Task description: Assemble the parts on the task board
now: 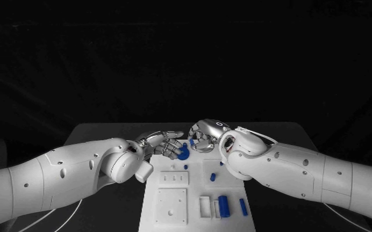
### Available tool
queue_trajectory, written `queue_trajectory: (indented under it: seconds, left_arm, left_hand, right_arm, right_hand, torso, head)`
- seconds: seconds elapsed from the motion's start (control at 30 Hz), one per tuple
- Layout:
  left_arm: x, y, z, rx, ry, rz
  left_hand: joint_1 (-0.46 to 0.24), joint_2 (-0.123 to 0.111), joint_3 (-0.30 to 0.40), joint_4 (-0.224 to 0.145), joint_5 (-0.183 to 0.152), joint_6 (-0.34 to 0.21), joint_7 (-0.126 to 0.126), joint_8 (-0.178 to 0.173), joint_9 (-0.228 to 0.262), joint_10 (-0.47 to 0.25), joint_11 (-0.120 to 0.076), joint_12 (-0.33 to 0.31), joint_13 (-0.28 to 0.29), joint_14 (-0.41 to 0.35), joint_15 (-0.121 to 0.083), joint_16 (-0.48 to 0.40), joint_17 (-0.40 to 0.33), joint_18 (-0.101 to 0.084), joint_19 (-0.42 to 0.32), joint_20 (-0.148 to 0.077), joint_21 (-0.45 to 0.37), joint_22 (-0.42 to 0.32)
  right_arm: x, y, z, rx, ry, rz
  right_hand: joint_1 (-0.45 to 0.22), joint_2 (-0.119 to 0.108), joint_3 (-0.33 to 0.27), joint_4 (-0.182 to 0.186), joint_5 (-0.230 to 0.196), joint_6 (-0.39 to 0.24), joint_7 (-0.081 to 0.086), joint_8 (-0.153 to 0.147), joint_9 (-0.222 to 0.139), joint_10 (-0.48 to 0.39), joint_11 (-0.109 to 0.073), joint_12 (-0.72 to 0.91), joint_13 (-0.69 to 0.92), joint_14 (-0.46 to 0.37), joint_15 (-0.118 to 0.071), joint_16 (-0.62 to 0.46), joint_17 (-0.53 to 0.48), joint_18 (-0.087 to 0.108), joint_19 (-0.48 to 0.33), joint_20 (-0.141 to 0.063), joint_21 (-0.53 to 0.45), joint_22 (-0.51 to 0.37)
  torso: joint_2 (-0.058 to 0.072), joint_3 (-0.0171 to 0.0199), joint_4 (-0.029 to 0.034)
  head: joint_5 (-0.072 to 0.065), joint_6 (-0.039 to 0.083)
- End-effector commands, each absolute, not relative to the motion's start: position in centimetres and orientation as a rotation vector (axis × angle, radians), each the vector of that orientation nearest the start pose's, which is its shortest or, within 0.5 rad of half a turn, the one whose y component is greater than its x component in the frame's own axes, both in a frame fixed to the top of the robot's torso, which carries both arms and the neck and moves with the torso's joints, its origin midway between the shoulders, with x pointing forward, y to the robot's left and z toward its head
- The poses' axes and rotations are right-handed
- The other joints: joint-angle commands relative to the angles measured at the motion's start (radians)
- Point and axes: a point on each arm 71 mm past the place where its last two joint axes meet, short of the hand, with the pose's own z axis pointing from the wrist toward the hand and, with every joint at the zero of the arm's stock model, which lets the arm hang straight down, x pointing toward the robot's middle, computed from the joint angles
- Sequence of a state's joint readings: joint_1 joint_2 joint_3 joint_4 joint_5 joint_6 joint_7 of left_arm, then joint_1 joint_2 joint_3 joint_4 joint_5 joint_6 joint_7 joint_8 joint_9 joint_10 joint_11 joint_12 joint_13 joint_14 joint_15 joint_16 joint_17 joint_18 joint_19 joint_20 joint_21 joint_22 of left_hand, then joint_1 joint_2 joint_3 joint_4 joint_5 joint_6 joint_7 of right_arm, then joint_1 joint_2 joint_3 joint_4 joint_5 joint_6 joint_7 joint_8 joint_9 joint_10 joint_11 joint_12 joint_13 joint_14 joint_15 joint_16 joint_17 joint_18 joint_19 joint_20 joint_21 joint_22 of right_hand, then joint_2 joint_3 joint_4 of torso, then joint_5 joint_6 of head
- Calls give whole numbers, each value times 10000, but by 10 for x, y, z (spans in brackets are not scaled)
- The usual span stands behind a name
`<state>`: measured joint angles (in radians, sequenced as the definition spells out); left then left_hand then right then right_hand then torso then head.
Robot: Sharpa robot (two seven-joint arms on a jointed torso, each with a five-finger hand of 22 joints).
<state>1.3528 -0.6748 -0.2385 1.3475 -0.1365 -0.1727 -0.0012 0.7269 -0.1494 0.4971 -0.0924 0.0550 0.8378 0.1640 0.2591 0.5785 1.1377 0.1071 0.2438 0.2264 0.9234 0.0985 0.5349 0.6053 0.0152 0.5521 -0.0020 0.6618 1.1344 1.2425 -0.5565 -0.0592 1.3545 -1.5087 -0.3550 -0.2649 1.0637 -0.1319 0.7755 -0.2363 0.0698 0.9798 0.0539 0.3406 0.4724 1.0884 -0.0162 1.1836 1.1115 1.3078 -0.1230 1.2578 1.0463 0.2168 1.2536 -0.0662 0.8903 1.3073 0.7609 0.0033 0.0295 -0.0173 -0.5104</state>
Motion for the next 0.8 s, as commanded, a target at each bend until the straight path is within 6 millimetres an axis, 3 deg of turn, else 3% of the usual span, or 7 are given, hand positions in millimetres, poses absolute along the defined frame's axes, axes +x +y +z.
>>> queue_trajectory:
  seconds: [0.03,0.1,0.3,0.8]
  left_arm:
    - [512,168,-207,-9584,20176,-12324]
    - [511,168,-207,-9579,20176,-12344]
    - [510,166,-207,-9588,20198,-12435]
    - [508,161,-209,-9490,20409,-12450]
  left_hand:
    - [58,177,-4,-7,-29,126,-23,67,-11,63,-62,-30,0,-40,-8,-1,27,58,-74,5,12,18]
    - [192,368,-75,-167,-26,196,-49,83,-45,119,-85,-53,2,-8,-25,29,47,55,-79,-6,31,27]
    - [414,623,-169,-461,-23,209,-43,56,-120,159,-81,-112,-4,-10,-27,36,56,41,-78,-10,49,25]
    - [542,767,-214,-643,-16,230,-44,44,-174,190,-84,-157,-8,4,-34,43,60,37,-67,-18,57,13]
  right_arm:
    - [513,-104,-178,-1784,16274,5804]
    - [511,-101,-178,-1819,16282,5889]
    - [506,-98,-180,-1838,16360,6098]
    - [502,-90,-181,-1908,16379,6303]
  right_hand:
    - [-30,7,-3,-70,52,449,358,75,221,11,-55,-21,-9,-30,-67,-55,12,450,6,-50,52,171]
    - [-36,5,-6,-75,56,449,358,74,222,12,-55,-22,-8,-29,-67,-56,13,450,7,-50,53,171]
    - [-42,9,-8,-78,60,452,358,74,223,13,-55,-23,-8,-28,-67,-56,14,450,8,-50,53,170]
    - [-70,2,-21,-90,70,453,359,71,227,16,-54,-25,-7,-26,-66,-59,16,450,13,-49,53,169]
  torso:
    - [-33,0,-3]
    - [-11,-6,-4]
    - [6,-9,-9]
    - [16,6,-8]
  head:
    - [-37,10]
    - [-12,29]
    - [-29,45]
    - [-4,71]
